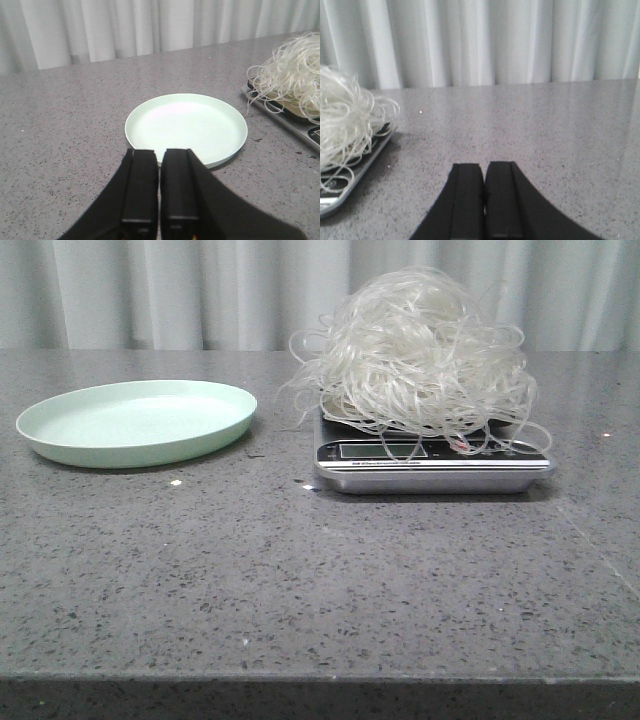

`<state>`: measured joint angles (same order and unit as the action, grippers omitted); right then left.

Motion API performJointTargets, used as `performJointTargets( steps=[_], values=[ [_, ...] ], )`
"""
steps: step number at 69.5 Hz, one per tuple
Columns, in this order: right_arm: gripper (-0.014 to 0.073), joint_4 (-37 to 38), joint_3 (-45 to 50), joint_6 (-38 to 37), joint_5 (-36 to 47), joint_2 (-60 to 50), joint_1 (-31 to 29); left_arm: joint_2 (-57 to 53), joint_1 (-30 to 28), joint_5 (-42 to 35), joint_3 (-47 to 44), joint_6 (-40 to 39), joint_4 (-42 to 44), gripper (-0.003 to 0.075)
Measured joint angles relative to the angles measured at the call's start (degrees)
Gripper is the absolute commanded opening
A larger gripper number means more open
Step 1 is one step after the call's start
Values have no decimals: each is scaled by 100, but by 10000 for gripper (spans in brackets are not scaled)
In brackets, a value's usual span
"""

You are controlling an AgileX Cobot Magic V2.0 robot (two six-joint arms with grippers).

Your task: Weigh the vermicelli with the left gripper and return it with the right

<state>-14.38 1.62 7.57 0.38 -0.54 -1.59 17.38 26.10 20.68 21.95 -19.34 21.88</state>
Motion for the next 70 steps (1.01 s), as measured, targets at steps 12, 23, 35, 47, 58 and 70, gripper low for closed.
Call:
performJointTargets(
  steps=[12,23,35,47,58,70],
  values=[
    [151,-170,-559,0,13,0,0,0,0,-3,0,0,0,137],
    [151,-196,-1822,0,-442,534,0,0,0,-13,0,0,0,137],
    [153,-209,-3447,0,-1517,1879,0,0,0,-13,0,0,0,137],
    [153,-218,-4880,66,-2660,3285,157,0,0,-16,0,0,0,137],
    [226,-218,-6014,410,-3653,4642,588,0,0,-16,0,0,0,137],
    [473,-218,-6961,512,-4333,5812,998,0,0,-25,0,0,0,137]
  ],
)
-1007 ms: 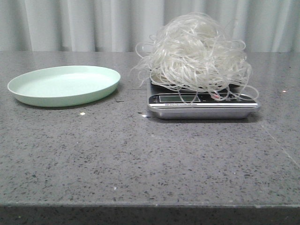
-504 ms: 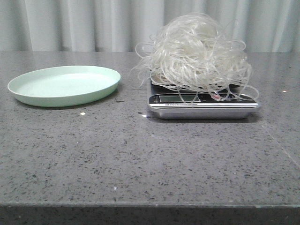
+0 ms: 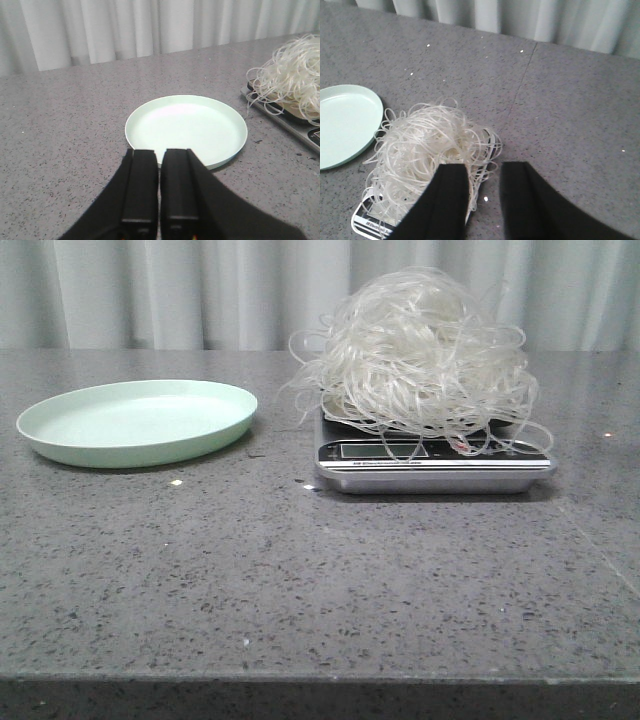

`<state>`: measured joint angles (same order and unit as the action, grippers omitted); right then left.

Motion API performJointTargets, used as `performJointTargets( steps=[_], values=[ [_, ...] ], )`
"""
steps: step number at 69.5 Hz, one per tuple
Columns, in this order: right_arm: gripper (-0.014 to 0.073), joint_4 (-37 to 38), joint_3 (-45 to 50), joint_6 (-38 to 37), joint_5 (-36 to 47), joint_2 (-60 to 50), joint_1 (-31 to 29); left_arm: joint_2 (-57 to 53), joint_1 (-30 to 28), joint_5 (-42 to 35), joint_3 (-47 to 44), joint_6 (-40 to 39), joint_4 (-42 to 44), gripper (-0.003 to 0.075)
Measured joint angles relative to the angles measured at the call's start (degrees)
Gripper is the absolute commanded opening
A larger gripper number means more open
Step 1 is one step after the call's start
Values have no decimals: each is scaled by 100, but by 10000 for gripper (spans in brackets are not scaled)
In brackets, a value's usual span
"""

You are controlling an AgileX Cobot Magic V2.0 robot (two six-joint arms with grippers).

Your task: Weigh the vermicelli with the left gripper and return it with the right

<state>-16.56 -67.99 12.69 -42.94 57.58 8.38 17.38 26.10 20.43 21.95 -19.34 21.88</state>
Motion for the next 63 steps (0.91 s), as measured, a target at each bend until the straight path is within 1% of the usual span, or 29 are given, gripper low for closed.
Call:
performJointTargets(
  steps=[1,4,5,6,9,10,13,23,32,43,51,63],
  values=[
    [473,0,-37,0,-17,44,0,0,0,0,0,0,0,137],
    [538,-15,-287,0,-123,343,94,0,0,0,0,0,0,137],
    [538,-13,-287,12,-138,385,109,0,0,0,0,0,0,137],
    [564,-40,-431,12,-197,545,160,0,0,0,0,0,0,137],
    [589,-70,-570,12,-252,702,210,0,0,0,0,0,0,137],
    [610,-105,-702,12,-291,817,262,0,0,0,0,0,0,137],
    [623,-165,-831,12,-338,1001,315,0,0,0,0,0,0,137],
    [621,-372,-1517,35,-546,1784,671,0,0,0,0,0,0,137],
    [621,-396,-1884,35,-720,2402,971,0,0,0,0,0,0,137],
    [621,-406,-2005,35,-828,3095,1191,0,0,0,0,0,0,137],
    [621,-406,-2005,35,-900,3478,1209,0,0,0,0,0,0,137],
    [621,-70,-2038,45,-999,3926,1209,0,0,0,0,0,0,137]
  ],
)
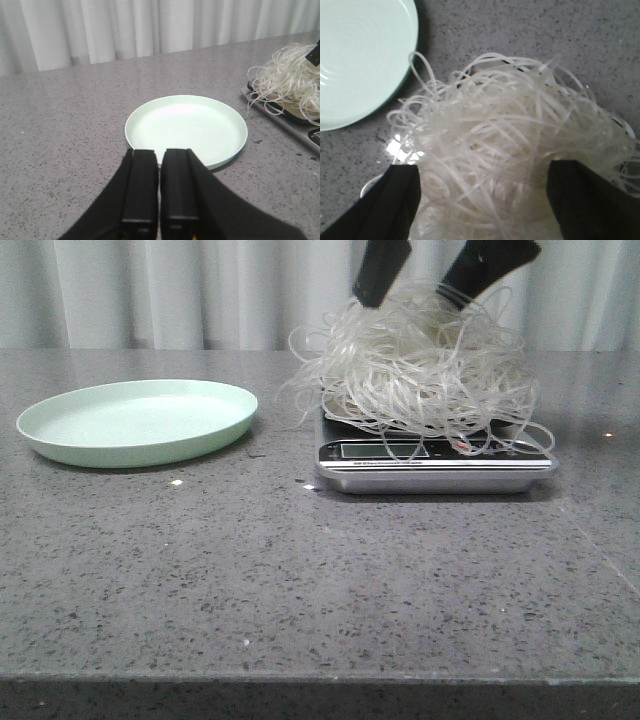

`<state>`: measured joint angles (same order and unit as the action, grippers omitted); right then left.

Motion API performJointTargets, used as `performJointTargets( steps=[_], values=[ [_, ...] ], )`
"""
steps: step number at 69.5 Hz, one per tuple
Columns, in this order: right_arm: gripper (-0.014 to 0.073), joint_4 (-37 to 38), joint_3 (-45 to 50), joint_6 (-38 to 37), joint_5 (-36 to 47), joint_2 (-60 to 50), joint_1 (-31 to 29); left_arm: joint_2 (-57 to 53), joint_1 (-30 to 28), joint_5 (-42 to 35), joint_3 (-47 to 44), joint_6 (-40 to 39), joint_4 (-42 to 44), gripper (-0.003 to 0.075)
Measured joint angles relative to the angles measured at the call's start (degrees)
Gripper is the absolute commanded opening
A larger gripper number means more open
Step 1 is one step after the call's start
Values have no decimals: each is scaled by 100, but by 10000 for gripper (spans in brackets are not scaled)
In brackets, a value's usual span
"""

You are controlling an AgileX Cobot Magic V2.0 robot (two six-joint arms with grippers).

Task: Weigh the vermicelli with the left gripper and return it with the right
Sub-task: 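Lower the right gripper into the vermicelli on the scale and grasp it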

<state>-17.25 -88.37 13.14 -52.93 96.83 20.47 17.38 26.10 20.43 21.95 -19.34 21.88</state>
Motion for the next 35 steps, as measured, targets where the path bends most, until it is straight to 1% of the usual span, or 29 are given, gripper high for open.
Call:
performJointTargets(
  steps=[6,21,24,26,28,31,32,33,34,35],
  values=[
    [621,136,-24,33,-5,112,0,0,0,0,0,0,0,137],
    [620,150,-80,70,-5,318,0,0,0,0,0,0,0,137],
    [608,150,-84,70,-5,355,0,0,0,0,0,0,0,137],
    [589,150,-93,74,-5,355,0,0,0,0,0,0,0,137],
    [552,150,-93,84,-5,365,0,0,0,0,0,0,0,137],
    [464,160,-106,83,-5,378,0,0,0,0,0,0,0,137],
    [464,160,-106,83,-5,378,0,0,0,0,0,0,0,137],
    [396,160,-106,83,-5,378,0,0,0,0,0,0,0,137],
    [396,160,-106,83,-5,378,0,0,0,0,0,0,0,137],
    [353,172,-106,83,-5,378,0,0,0,0,0,0,0,137]
  ],
)
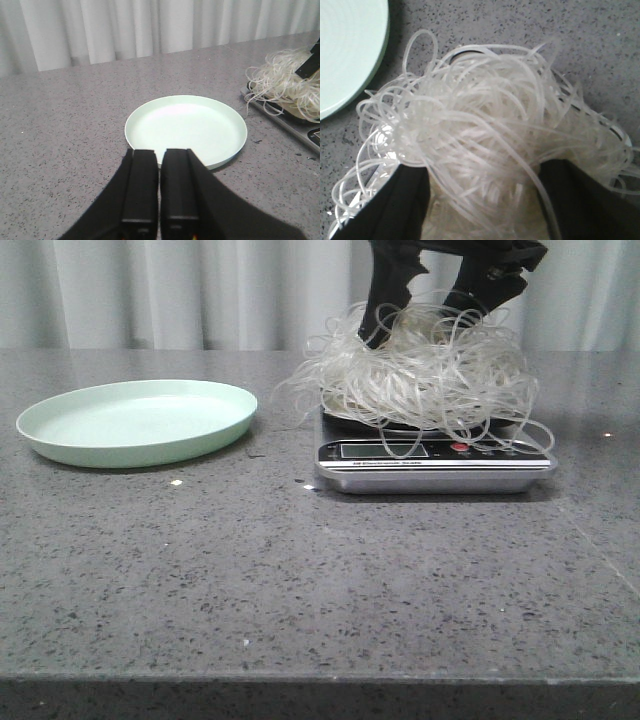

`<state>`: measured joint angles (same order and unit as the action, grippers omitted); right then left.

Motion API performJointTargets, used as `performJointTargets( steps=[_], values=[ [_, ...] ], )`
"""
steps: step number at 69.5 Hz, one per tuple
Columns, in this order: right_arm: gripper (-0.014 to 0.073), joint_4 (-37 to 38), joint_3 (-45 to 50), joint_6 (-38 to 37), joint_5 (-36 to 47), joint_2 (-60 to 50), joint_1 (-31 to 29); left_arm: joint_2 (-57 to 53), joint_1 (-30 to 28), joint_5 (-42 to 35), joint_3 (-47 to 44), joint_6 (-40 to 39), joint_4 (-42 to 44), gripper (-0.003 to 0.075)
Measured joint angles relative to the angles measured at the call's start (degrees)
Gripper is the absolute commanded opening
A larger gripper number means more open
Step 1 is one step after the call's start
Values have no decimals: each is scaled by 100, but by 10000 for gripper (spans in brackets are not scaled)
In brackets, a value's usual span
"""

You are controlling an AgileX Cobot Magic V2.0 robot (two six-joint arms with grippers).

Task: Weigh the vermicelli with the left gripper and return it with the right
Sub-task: 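Lower the right gripper into the vermicelli on the scale and grasp it, then lift the vermicelli off the scale with the right gripper toward the plate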

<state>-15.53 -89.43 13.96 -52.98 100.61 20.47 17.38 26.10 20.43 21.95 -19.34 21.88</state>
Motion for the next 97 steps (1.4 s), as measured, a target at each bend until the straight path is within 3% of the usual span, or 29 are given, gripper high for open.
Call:
performJointTargets(
  steps=[5,8,37,47,64,77,97],
  values=[
    [188,38,0,0,0,12,0,0,0,0,0,0,0,137],
    [136,49,0,0,-14,12,0,0,0,0,0,0,0,137],
    [151,48,-369,0,-595,23,0,0,0,0,0,0,0,137],
    [151,94,-1082,0,-1249,23,0,0,0,0,0,0,0,137],
    [151,-248,-2334,0,-1681,0,0,0,0,0,0,0,0,137],
    [151,-632,-2902,0,-1567,0,259,0,0,0,0,0,0,137],
    [151,-762,-2969,0,-403,421,1240,0,0,0,0,0,0,137]
  ],
)
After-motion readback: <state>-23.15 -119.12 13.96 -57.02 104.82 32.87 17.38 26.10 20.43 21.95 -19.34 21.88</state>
